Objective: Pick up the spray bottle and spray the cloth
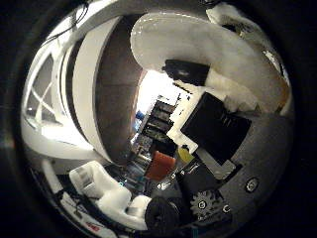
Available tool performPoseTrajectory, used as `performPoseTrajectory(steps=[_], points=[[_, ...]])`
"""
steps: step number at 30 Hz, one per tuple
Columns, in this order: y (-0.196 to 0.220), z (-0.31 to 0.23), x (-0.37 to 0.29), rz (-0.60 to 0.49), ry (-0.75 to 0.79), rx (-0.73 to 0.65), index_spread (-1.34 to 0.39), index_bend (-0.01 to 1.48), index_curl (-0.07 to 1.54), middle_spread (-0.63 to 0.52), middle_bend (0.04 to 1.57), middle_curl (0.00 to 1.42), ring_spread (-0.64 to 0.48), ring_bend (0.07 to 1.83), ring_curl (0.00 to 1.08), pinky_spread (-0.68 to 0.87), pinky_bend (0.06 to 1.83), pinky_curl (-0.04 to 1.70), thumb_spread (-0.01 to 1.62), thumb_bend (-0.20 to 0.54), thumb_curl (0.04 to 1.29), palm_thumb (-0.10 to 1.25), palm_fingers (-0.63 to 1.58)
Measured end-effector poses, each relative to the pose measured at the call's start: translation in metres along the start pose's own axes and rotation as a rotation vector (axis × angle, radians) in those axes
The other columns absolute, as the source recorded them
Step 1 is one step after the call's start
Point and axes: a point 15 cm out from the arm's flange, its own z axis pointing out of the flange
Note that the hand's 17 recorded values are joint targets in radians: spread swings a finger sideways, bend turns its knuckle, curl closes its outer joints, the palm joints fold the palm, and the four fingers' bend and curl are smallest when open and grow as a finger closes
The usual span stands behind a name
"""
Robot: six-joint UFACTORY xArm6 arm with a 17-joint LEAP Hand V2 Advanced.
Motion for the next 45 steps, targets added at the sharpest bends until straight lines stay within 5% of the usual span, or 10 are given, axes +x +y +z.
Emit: performPoseTrajectory(steps=[14, 19, 24, 27, 32, 45], points=[[0.006, -0.001, 0.036, 0.015, 0.022, 0.0, -0.18, 1.07, 0.7, -0.06, 1.31, 0.55, -0.14, 1.42, 0.54, -0.25, 1.01, 1.08, 0.76, -0.034, 0.85, 0.96, 1.21], [0.012, 0.001, 0.046, 0.007, 0.025, -0.013, -0.22, 0.85, 0.68, -0.07, 1.24, 0.54, -0.15, 1.34, 0.52, -0.3, 1.04, 0.97, 0.63, -0.042, 0.82, 0.91, 1.07], [0.025, 0.008, 0.037, 0.001, -0.027, -0.062, -0.31, 0.43, 0.64, -0.12, 0.96, 0.49, -0.16, 1.29, 0.53, -0.38, 1.06, 0.91, 0.66, -0.021, 0.77, 0.92, 0.43], [0.037, 0.012, 0.035, -0.014, -0.041, -0.111, -0.41, 0.4, 0.55, -0.07, 0.75, 0.42, -0.06, 0.98, 0.43, -0.12, 0.83, 0.83, 0.86, -0.028, 0.71, 0.87, -0.04], [0.042, 0.009, 0.035, -0.064, -0.03, -0.151, -0.44, 0.19, 0.41, 0.04, 0.45, 0.32, 0.14, 0.61, 0.28, 0.32, 0.55, 0.6, 0.97, -0.031, 0.61, 0.8, -0.08], [0.015, -0.029, 0.023, -0.157, 0.012, -0.097, -0.37, 0.14, 0.26, 0.16, 0.26, 0.31, 0.21, 0.44, 0.24, 0.42, 0.44, 0.39, 1.0, -0.027, 0.47, 0.73, -0.01]])
